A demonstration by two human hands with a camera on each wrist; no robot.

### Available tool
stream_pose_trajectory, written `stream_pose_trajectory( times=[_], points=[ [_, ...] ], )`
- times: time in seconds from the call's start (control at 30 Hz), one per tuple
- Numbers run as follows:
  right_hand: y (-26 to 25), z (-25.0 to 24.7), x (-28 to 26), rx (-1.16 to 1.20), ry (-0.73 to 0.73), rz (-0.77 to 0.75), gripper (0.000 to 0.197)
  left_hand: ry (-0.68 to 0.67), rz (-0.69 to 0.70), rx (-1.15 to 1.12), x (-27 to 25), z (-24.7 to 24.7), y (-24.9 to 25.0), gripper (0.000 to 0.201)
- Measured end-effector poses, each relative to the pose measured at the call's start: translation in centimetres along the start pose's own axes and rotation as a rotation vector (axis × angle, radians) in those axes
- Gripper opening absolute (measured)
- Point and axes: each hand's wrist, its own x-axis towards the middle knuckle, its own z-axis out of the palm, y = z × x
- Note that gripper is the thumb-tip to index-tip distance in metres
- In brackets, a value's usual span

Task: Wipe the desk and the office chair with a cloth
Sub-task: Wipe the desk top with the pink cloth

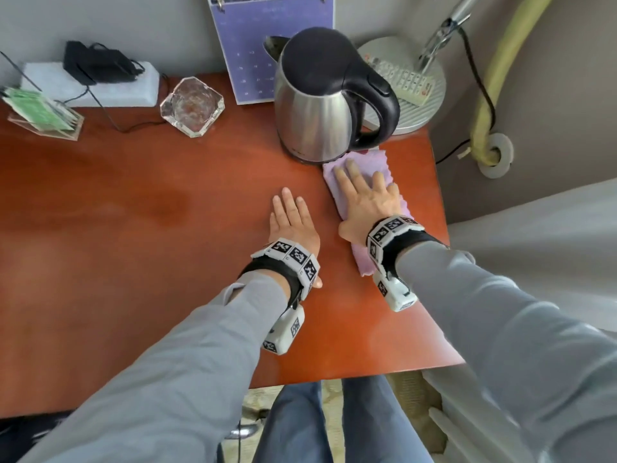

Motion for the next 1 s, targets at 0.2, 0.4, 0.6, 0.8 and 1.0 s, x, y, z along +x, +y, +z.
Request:
stream_pose_trajectory(
  times=[0.2,0.4,0.6,0.8,1.0],
  points=[
    [4.7,0.4,0.2,0.043,-0.041,0.073,0.104,-0.095,-0.187,-0.126,1.4,-1.8,2.7,0.093],
    [9.3,-0.5,1.5,0.074,-0.03,0.137,0.106,0.049,-0.033,-0.042,2.7,-3.7,5.7,0.095],
    [9.4,-0.7,3.0,0.092,-0.007,0.012,0.103,0.037,-0.021,-0.035,3.5,-4.5,7.6,0.096],
    [12.2,-0.5,3.3,0.223,-0.003,0.112,0.103,0.005,-0.078,-0.028,3.7,-4.9,8.6,0.096],
    [12.5,-0.7,3.4,0.251,0.027,0.131,0.096,0.016,-0.112,-0.008,3.9,-4.6,9.2,0.109]
  ],
)
